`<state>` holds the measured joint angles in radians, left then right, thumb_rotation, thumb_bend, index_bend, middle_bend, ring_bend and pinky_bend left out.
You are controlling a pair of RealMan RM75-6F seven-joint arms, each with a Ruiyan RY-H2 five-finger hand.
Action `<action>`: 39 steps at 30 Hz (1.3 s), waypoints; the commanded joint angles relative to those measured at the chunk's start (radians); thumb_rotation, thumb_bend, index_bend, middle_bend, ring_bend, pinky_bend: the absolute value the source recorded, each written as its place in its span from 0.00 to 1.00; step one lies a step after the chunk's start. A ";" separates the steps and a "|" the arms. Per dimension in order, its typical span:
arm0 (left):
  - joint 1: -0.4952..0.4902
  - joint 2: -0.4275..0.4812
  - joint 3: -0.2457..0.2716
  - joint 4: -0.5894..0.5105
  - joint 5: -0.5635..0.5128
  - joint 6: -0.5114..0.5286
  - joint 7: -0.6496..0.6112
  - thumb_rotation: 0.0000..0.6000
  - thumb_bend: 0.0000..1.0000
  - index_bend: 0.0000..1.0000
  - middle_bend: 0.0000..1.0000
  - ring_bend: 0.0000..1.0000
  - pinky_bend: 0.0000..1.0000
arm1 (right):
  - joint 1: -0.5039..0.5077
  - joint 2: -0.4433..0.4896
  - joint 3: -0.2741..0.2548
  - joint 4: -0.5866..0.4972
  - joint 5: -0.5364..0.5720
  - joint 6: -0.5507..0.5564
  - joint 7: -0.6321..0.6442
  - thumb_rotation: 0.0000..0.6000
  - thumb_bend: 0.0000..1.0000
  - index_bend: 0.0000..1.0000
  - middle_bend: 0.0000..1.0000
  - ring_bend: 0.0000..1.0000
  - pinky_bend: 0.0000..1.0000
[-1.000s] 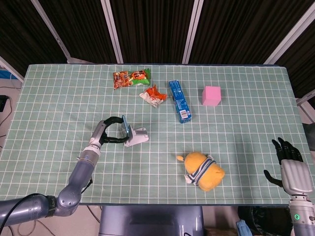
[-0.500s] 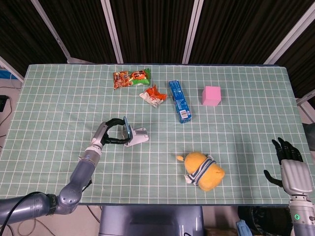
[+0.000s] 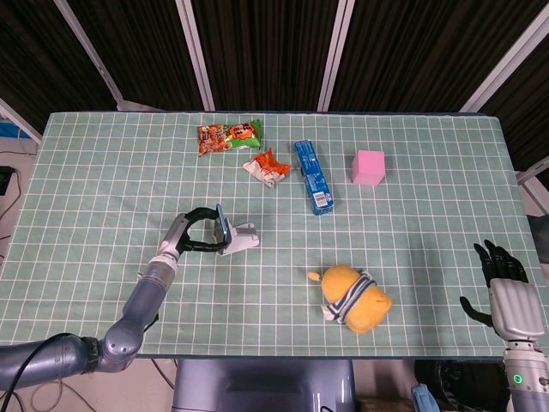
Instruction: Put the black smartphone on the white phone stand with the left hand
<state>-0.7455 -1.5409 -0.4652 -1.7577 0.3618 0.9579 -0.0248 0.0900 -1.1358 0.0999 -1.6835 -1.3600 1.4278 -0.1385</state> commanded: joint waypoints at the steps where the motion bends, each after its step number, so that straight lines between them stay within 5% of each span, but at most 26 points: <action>1: -0.001 -0.002 0.002 0.006 0.005 0.003 -0.003 1.00 0.49 0.57 0.61 0.11 0.00 | 0.000 0.000 0.000 0.000 0.000 0.000 0.000 1.00 0.35 0.00 0.00 0.00 0.12; 21: -0.008 -0.006 0.022 0.031 0.018 -0.017 -0.020 1.00 0.48 0.52 0.56 0.11 0.00 | 0.000 0.000 0.000 0.001 -0.001 0.000 0.004 1.00 0.35 0.00 0.00 0.00 0.12; 39: -0.012 -0.005 0.035 0.042 0.049 -0.036 -0.031 1.00 0.38 0.36 0.39 0.08 0.00 | 0.000 0.000 0.000 0.000 -0.001 -0.001 0.004 1.00 0.35 0.00 0.00 0.00 0.12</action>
<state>-0.7576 -1.5456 -0.4304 -1.7161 0.4111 0.9222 -0.0553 0.0903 -1.1353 0.1001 -1.6833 -1.3609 1.4270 -0.1345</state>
